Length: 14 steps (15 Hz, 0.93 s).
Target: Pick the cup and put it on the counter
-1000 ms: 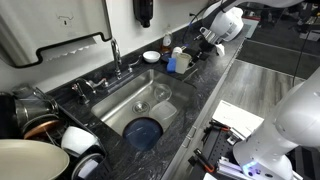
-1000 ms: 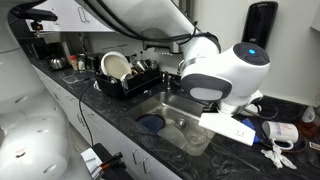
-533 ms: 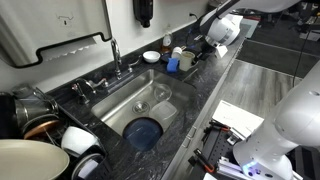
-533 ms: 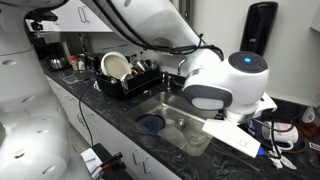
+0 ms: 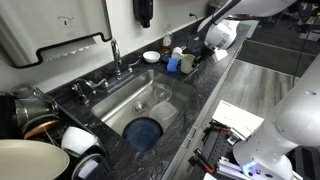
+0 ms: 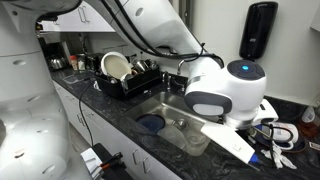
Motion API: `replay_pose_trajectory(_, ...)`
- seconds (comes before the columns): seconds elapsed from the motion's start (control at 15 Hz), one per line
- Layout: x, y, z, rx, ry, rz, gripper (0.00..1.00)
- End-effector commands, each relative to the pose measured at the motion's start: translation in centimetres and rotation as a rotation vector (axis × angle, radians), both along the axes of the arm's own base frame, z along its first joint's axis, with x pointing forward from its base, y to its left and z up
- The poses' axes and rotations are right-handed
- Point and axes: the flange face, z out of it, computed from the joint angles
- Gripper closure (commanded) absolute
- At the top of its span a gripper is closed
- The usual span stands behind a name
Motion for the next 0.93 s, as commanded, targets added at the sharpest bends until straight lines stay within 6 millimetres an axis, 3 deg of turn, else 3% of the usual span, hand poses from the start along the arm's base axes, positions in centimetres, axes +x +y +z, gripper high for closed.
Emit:
replay_pose_trajectory(0.0, 0.4, -0.8, 0.6, -0.001, -0.006, -0.043, 0.59)
replay_pose_trajectory(0.53, 0.0, -1.5, 1.6, 0.016, 0.006, -0.091, 0.05)
replay_pose_trajectory(0.6, -0.3, -1.5, 1.8, 0.035, 0.031, -0.077, 0.00)
replay_pose_trajectory(0.87, -1.8, -1.1, 3.5, 0.161, 0.138, 0.043, 0.00)
